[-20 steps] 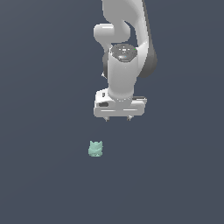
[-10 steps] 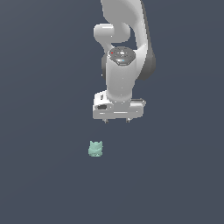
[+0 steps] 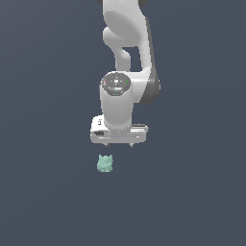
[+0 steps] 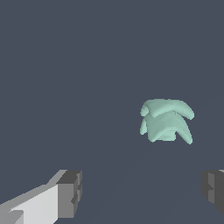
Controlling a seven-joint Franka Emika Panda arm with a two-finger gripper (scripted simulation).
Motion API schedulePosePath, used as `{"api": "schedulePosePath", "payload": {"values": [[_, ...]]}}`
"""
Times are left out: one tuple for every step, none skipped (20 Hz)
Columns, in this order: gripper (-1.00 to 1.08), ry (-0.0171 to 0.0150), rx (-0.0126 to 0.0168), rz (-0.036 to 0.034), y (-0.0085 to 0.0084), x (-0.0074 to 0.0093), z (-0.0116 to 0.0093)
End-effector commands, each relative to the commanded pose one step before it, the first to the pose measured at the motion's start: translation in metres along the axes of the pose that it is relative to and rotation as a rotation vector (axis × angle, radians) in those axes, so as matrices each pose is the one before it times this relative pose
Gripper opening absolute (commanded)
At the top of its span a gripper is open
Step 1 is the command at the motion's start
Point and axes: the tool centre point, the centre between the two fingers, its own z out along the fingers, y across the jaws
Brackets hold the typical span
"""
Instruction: Pick up the object and move it to a goal position.
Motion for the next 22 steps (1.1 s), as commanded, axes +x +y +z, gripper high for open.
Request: {"api": "schedulePosePath", "payload": {"values": [[1.0, -0.00409, 0.00138, 0.01475, 0.01581, 0.00985, 0.01458], [1.0, -0.00131, 0.00046, 0.00526, 0.00588, 0.00363, 0.00556], [1.0, -0.00122, 0.00037, 0.00486, 0.00553, 0.00328, 0.00527], [1.0, -0.00113, 0.0003, 0.00448, 0.00517, 0.00296, 0.00497], [1.0, -0.00105, 0.00024, 0.00412, 0.00482, 0.00266, 0.00466], [1.0, -0.00095, 0.00019, 0.00372, 0.00442, 0.00237, 0.00432], [1.0, -0.00086, 0.00015, 0.00334, 0.00403, 0.00211, 0.00398], [1.0, -0.0008, 0.00011, 0.00306, 0.0037, 0.00185, 0.00364], [1.0, -0.0007, 0.00008, 0.00267, 0.00329, 0.00162, 0.00327], [1.0, -0.00063, 0.00006, 0.00241, 0.00295, 0.00139, 0.00291], [1.0, -0.00053, 0.00004, 0.002, 0.00251, 0.00119, 0.00253], [1.0, -0.00043, 0.00003, 0.00163, 0.00209, 0.00099, 0.00214], [1.0, -0.0004, 0.00002, 0.00149, 0.00183, 0.00079, 0.00178], [1.0, -0.00025, 0.00001, 0.00094, 0.00127, 0.00061, 0.00135], [1.0, -0.00018, 0.00001, 0.00067, 0.0009, 0.00043, 0.00097], [1.0, -0.00018, 0.00001, 0.00067, 0.00073, 0.00025, 0.00063], [1.0, 0.0, 0.0, 0.0, 0.00009, 0.00009, 0.00017], [1.0, -0.00067, -0.00017, 0.00005, -0.00047, -0.00092, -0.0007], [1.0, 0.0, 0.0, 0.0, 0.0, 0.0, 0.00043], [1.0, 0.0, 0.0, 0.0, 0.00001, 0.0, 0.00128], [1.0, 0.0, 0.0, 0.0, 0.00002, 0.0, 0.00213], [1.0, 0.0, 0.0, 0.0, 0.00002, -0.00001, 0.00297]]}}
